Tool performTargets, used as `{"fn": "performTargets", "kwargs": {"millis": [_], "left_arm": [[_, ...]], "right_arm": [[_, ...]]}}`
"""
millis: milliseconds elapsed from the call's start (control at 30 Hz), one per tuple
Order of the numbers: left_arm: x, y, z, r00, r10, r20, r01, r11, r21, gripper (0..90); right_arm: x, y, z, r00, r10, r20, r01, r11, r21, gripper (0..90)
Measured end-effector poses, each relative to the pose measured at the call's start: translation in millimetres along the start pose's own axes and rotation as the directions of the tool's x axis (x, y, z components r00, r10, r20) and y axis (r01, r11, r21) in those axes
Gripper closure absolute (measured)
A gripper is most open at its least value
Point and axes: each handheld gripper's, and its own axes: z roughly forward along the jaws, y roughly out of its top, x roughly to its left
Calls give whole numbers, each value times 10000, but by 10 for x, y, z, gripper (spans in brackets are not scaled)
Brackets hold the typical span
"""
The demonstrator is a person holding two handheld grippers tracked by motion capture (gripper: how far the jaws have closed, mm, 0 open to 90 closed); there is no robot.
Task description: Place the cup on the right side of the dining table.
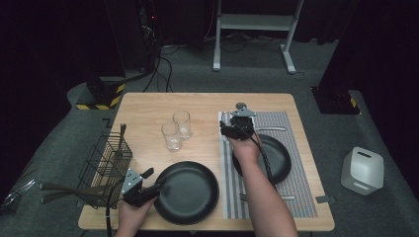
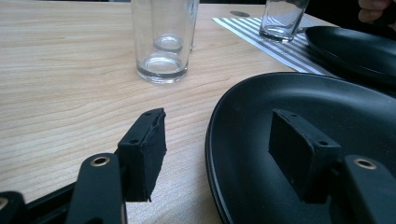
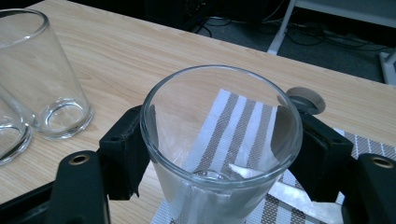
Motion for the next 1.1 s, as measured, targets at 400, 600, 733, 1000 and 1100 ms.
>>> {"fn": "performTargets", "kwargs": {"millis": [400, 600, 733, 1000, 1100], "left_arm": [[-2, -1, -1, 10000, -11, 11, 11, 10000, -2, 367], [-2, 0, 0, 10000, -7, 11, 7, 10000, 3, 367], [-4, 0, 0, 10000, -27, 14, 27, 10000, 8, 368], [-2, 0, -1, 10000, 0, 16, 0, 10000, 12, 368], [-3, -1, -1, 10000, -18, 16, 18, 10000, 8, 367]], "right_arm": [[-94, -31, 14, 9996, 138, 247, -140, 9999, 85, 288], [-132, -34, 22, 9992, 232, 327, -234, 9997, 58, 288], [-147, -43, 29, 9989, 315, 345, -319, 9994, 116, 288], [-142, -60, 41, 9989, 295, 370, -301, 9994, 173, 288], [-148, -64, 43, 9988, 295, 393, -302, 9994, 165, 288]]}}
